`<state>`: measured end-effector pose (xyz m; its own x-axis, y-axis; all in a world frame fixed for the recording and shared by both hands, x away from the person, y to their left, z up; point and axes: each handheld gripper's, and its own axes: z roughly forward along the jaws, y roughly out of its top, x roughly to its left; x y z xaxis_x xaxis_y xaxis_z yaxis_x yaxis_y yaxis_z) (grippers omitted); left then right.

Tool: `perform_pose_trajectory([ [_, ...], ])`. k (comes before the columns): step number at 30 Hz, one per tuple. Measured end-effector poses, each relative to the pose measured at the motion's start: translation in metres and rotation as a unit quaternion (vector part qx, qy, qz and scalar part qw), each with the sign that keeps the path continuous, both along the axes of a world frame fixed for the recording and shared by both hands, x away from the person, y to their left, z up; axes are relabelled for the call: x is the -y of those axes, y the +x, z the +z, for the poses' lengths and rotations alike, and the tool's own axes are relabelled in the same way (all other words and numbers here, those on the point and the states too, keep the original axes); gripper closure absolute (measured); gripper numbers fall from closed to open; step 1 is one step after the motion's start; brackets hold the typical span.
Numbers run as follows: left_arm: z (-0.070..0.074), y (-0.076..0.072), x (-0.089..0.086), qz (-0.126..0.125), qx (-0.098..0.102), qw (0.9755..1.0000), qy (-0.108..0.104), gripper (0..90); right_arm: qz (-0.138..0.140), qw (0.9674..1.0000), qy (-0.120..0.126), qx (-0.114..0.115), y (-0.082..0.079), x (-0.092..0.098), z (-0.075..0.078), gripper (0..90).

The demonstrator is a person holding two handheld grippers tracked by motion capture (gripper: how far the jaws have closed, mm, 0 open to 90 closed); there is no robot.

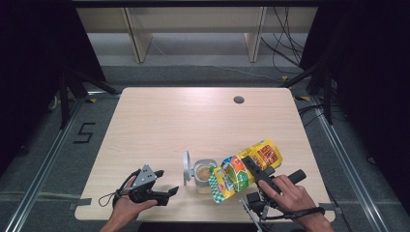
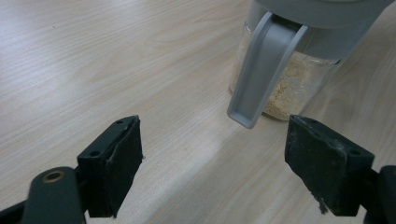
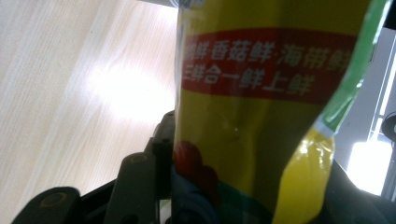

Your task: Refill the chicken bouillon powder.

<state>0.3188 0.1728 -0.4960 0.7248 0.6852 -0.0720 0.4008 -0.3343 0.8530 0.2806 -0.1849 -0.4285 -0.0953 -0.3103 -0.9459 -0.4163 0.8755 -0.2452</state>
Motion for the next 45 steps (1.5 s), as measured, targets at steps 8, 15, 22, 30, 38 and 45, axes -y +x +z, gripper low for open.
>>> perform_pose_trajectory([
  [8,0.000,0.000,0.000,0.000,0.000,1.0000,0.000,18.8,0.013,0.9998,-0.012,0.003,0.001,-0.002,-0.002,57.8],
  [15,0.000,0.000,0.000,0.000,0.000,1.0000,0.000,18.8,-0.001,0.9999,-0.016,0.005,-0.001,-0.002,0.000,57.9],
  [22,0.000,0.000,0.000,0.002,0.000,1.0000,-0.004,18.8,-0.001,0.9996,-0.029,0.005,0.000,-0.002,0.001,57.9],
  [30,0.000,0.000,0.000,0.000,0.000,1.0000,-0.001,18.8,-0.009,0.9993,0.024,-0.027,0.002,0.001,-0.003,58.0],
  [38,0.000,0.000,0.001,-0.002,0.000,1.0000,0.000,18.8,-0.013,0.9929,0.092,-0.074,0.003,0.007,-0.009,58.3],
  [45,0.000,0.000,0.000,0.002,0.000,1.0000,0.002,18.8,-0.010,0.9818,0.157,-0.107,0.012,0.019,-0.015,59.2],
])
